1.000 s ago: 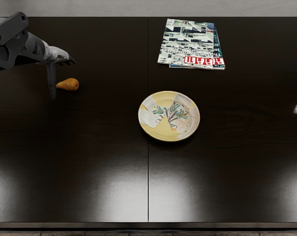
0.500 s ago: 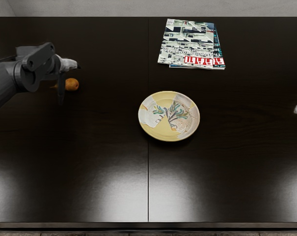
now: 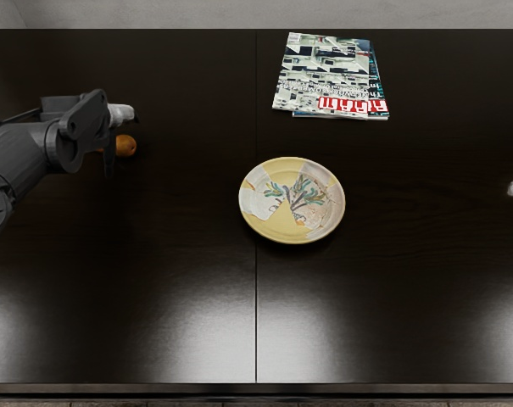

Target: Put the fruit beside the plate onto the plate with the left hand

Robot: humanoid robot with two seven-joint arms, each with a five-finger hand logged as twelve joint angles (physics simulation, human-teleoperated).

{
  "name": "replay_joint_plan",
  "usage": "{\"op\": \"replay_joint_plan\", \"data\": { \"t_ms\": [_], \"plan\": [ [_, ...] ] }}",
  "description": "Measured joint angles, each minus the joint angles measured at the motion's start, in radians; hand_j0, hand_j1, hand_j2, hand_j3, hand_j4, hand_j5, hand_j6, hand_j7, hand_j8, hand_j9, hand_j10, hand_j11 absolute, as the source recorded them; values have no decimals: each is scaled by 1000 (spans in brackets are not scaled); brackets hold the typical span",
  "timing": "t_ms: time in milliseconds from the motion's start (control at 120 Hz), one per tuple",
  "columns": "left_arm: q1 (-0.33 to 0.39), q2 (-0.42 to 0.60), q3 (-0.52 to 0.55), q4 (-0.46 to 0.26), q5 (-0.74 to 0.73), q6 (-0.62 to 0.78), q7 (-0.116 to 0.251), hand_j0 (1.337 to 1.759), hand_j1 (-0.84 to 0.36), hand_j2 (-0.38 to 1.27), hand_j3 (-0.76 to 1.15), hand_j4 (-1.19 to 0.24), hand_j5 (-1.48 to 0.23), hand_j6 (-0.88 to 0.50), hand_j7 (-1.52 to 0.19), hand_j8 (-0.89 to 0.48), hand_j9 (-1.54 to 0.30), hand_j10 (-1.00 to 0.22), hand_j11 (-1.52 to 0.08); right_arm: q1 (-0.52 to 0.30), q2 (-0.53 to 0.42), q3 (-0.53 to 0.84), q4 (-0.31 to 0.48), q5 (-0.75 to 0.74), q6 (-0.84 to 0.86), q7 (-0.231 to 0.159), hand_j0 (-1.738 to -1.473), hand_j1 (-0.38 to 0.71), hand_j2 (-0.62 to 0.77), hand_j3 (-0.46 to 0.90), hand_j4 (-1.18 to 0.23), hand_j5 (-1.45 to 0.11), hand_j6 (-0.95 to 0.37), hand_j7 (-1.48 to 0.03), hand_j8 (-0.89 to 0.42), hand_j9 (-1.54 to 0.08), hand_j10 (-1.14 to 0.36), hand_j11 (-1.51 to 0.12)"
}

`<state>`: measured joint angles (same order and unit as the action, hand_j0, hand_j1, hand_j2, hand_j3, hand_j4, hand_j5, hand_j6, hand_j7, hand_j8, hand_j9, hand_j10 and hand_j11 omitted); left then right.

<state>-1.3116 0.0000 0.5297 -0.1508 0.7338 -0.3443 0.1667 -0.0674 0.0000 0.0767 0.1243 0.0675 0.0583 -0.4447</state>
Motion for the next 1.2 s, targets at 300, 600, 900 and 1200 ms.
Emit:
{"op": "replay_joint_plan", "data": {
  "t_ms": [300, 600, 900, 1200],
  "plan": [
    [5, 0, 1, 2, -1, -5, -1, 1658, 51, 50, 0, -249, -323, -250, -323, -250, -323, -250, -323, 0, 0, 0, 0, 0, 0, 0, -1658, -349, 0, 0, 0, 0, -1, 0, 0, 0, 0, 0],
    [12, 0, 17, 2, 1, -5, -1, 1658, -5, 60, 0, -297, -384, -292, -384, -297, -384, -297, -384, 0, 0, 0, 0, 0, 0, 0, -1658, -349, 0, 0, 0, 0, -1, 0, 0, 0, 0, 0],
    [18, 0, 34, 2, 1, -1, 0, 1658, -102, 78, 0, -390, -479, -342, -487, -374, -491, -381, -491, 0, 0, 0, 0, 0, 0, 0, -1658, -349, 0, 0, 0, 0, -1, 0, 0, 0, 0, 0],
    [18, 0, 35, 2, -1, -3, 2, 1658, -196, 93, 0, -464, -583, -456, -586, -434, -592, -458, -592, 0, 0, 0, 0, 0, 0, 0, -1658, -349, 0, 0, 0, 0, -1, 0, 0, 0, 0, 0]
  ]
}}
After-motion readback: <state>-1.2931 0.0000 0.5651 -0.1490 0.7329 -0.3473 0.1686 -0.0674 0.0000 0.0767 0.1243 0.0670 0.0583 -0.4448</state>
